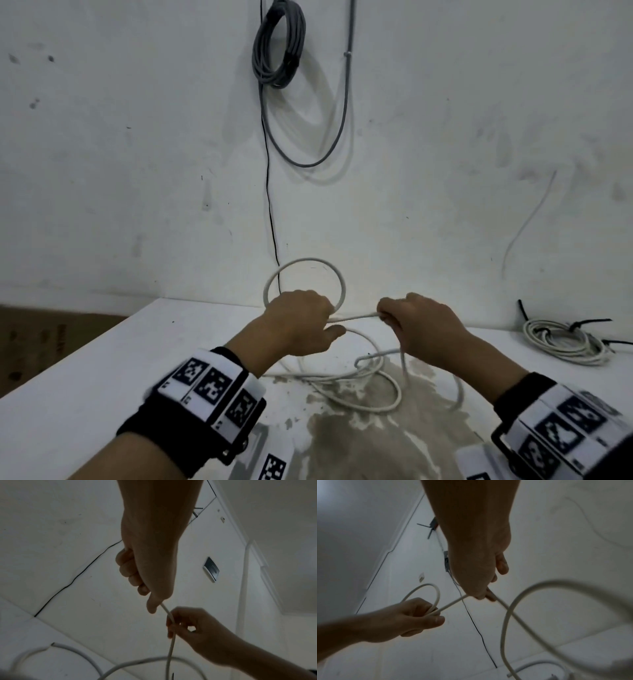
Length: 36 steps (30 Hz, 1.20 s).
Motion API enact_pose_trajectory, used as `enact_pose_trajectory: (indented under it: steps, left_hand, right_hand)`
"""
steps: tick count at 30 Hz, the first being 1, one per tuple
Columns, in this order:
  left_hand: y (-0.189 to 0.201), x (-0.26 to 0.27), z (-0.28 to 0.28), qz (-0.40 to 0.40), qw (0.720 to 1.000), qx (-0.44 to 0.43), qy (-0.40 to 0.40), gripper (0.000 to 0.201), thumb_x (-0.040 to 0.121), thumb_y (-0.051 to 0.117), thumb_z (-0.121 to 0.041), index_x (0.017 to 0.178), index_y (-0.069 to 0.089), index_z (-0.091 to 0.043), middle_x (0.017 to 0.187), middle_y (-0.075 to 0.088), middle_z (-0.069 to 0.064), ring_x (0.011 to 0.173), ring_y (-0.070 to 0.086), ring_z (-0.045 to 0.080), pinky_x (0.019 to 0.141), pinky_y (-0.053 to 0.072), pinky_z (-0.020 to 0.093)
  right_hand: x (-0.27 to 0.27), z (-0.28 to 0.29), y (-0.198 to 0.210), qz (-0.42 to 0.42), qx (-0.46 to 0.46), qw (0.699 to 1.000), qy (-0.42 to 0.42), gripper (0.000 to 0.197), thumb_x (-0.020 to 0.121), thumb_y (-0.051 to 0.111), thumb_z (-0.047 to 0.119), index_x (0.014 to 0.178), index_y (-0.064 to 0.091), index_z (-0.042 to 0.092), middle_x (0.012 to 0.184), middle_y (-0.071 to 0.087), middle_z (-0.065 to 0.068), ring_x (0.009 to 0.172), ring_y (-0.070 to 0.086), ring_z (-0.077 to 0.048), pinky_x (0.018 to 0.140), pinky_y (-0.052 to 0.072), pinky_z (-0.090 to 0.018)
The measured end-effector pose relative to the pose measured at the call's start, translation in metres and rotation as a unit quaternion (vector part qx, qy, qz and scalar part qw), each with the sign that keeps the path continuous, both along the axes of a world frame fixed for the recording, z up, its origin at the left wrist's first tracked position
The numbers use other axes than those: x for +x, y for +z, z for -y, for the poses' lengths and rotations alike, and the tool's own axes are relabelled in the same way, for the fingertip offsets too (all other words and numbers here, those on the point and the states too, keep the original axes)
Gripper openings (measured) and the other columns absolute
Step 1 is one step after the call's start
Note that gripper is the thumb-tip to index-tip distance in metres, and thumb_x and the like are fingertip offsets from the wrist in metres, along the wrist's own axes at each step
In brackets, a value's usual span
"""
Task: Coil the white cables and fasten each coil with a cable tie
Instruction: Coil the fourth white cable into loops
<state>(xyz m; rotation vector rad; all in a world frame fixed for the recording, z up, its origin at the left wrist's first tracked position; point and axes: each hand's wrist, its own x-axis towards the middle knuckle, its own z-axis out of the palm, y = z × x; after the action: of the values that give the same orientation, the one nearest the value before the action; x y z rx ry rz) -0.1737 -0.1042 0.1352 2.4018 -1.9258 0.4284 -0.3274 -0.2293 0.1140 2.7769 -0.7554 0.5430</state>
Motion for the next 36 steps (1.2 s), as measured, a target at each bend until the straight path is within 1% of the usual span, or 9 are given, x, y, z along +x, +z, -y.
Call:
enact_pose_trajectory:
  steps: [3, 5, 9, 14, 18, 24, 29, 33, 36]
  left_hand:
    - [-0.007, -0.006, 0.002, -0.140, 0.989, 0.042, -0.019, 0.049, 0.096, 0.037, -0.046, 0.062, 0.039, -0.011, 0.079, 0.056, 0.015, 0.071, 0.053, 0.026, 0.067, 0.036, 0.031]
    - [-0.008, -0.008, 0.000, -0.341, 0.936, 0.062, -0.057, 0.052, 0.098, 0.037, -0.043, 0.056, 0.033, -0.013, 0.059, 0.039, 0.006, 0.049, 0.036, 0.018, 0.055, 0.034, 0.027]
    - [-0.002, 0.001, -0.010, -0.720, 0.650, 0.153, -0.187, 0.047, 0.094, 0.037, -0.039, 0.051, 0.025, -0.023, 0.045, 0.015, -0.008, 0.040, 0.008, 0.012, 0.037, 0.010, 0.018]
    - [0.002, 0.019, -0.023, -0.866, 0.270, 0.195, -0.374, 0.036, 0.100, 0.033, -0.027, 0.065, 0.031, -0.015, 0.044, 0.012, -0.005, 0.037, 0.009, 0.009, 0.039, 0.010, 0.021]
    - [0.002, 0.029, -0.019, -0.873, 0.265, 0.032, -0.408, 0.036, 0.100, 0.033, -0.028, 0.067, 0.035, -0.015, 0.047, 0.025, 0.000, 0.037, 0.017, 0.012, 0.040, 0.016, 0.024]
    - [0.017, 0.025, -0.010, -0.868, 0.241, -0.190, -0.390, 0.031, 0.097, 0.037, -0.028, 0.079, 0.052, -0.007, 0.048, 0.034, -0.002, 0.041, 0.028, 0.008, 0.042, 0.028, 0.021]
    - [0.038, 0.008, -0.009, -0.794, 0.379, -0.377, -0.291, 0.031, 0.100, 0.030, -0.026, 0.073, 0.040, -0.016, 0.040, 0.028, -0.011, 0.030, 0.024, 0.000, 0.037, 0.016, 0.015]
    - [0.053, 0.004, -0.013, -0.703, 0.478, -0.451, -0.271, 0.026, 0.101, 0.033, -0.019, 0.076, 0.039, -0.015, 0.042, 0.028, -0.012, 0.033, 0.021, 0.002, 0.035, 0.018, 0.014]
    - [0.053, 0.003, -0.012, -0.568, 0.630, -0.466, -0.251, 0.019, 0.101, 0.034, -0.013, 0.083, 0.040, -0.015, 0.044, 0.037, -0.013, 0.037, 0.031, 0.004, 0.038, 0.030, 0.016]
  right_hand:
    - [0.013, 0.002, 0.008, 0.109, 0.043, 0.993, -0.033, 0.008, 0.095, 0.045, 0.016, 0.097, 0.050, 0.010, 0.086, 0.054, -0.007, 0.078, 0.051, -0.030, 0.065, 0.038, -0.034]
    - [0.017, 0.007, 0.013, 0.217, 0.116, 0.969, -0.013, 0.011, 0.094, 0.049, 0.015, 0.097, 0.053, 0.005, 0.086, 0.061, -0.014, 0.079, 0.056, -0.032, 0.064, 0.038, -0.033]
    - [0.016, 0.006, 0.014, 0.313, 0.088, 0.943, 0.073, 0.005, 0.089, 0.057, 0.004, 0.093, 0.057, 0.001, 0.084, 0.063, -0.011, 0.077, 0.057, -0.027, 0.067, 0.043, -0.033]
    - [0.007, 0.033, 0.006, 0.295, 0.039, 0.954, 0.022, 0.003, 0.089, 0.055, 0.001, 0.089, 0.057, -0.002, 0.075, 0.063, -0.019, 0.071, 0.052, -0.036, 0.060, 0.030, -0.031]
    - [0.010, 0.034, -0.006, 0.247, 0.063, 0.967, 0.006, 0.010, 0.093, 0.047, 0.004, 0.096, 0.057, 0.003, 0.075, 0.059, -0.017, 0.073, 0.043, -0.027, 0.053, 0.026, -0.028]
    - [0.023, 0.003, -0.019, 0.155, 0.174, 0.964, 0.125, 0.028, 0.097, 0.042, 0.011, 0.118, 0.060, 0.016, 0.101, 0.063, 0.004, 0.087, 0.052, -0.019, 0.072, 0.035, -0.026]
    - [0.027, -0.009, -0.030, 0.023, 0.190, 0.969, 0.153, 0.043, 0.094, 0.050, 0.019, 0.132, 0.037, 0.033, 0.076, 0.052, 0.010, 0.068, 0.048, -0.012, 0.070, 0.041, -0.027]
    - [0.025, -0.004, -0.041, -0.079, 0.160, 0.979, 0.103, 0.036, 0.091, 0.054, 0.014, 0.122, 0.038, 0.022, 0.072, 0.056, 0.008, 0.063, 0.045, -0.013, 0.072, 0.044, -0.032]
    - [0.022, 0.006, -0.046, -0.061, 0.157, 0.982, 0.091, 0.019, 0.093, 0.044, 0.009, 0.109, 0.043, 0.021, 0.092, 0.068, -0.002, 0.070, 0.048, -0.013, 0.071, 0.041, -0.020]
